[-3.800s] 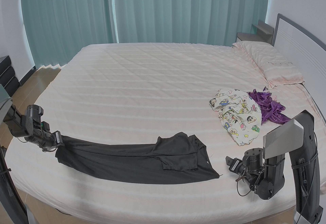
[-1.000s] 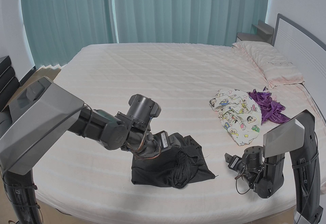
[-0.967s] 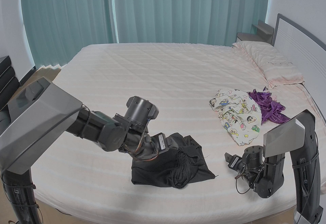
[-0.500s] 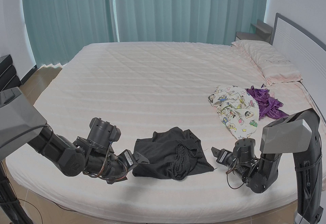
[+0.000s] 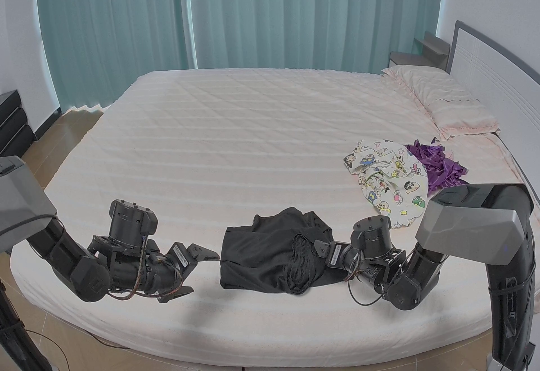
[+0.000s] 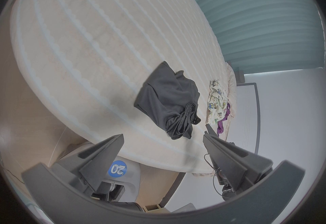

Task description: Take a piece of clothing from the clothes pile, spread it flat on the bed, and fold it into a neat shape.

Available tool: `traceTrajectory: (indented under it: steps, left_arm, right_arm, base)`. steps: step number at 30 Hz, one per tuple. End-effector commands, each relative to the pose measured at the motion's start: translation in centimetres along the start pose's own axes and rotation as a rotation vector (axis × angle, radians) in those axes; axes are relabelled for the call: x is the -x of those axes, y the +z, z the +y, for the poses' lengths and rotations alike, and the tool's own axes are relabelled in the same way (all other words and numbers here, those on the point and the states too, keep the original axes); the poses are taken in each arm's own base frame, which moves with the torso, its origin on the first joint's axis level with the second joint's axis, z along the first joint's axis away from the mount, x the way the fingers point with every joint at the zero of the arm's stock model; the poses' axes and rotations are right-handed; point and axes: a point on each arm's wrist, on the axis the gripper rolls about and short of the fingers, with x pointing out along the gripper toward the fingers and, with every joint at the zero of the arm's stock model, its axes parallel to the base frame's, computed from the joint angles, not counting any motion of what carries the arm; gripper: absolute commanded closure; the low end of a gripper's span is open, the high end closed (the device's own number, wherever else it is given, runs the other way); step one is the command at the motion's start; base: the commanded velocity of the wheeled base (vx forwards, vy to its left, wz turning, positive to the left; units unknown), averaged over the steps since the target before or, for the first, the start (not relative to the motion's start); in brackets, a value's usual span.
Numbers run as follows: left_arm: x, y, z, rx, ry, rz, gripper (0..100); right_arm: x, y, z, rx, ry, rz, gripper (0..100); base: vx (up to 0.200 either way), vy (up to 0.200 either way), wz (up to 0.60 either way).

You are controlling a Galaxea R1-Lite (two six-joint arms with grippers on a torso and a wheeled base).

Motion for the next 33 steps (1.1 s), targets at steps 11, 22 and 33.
traceTrajectory:
  steps: [11,22,33]
  left_arm:
    - [0.1,0.5,1.6,0.040,0.025,0.025,0]
    - [-0.7,0.2,2.1,0.038,0.056,0.044,0]
    - [-0.7,0.2,2.2,0.038,0.056,0.044,0]
  right_arm:
    - [0.2,-2.3,2.7,0.178,-0.091,0.093,0]
    - [-1.6,-3.3,1.9,0.290,-0.229,0.170,0]
    - [-2.0,-3.4,1.3,0.357,-0.248,0.185,0]
  base:
    - [0.000,0.055,0.00]
    - [0.000,0.000,0.00]
    - [0.000,0.000,0.00]
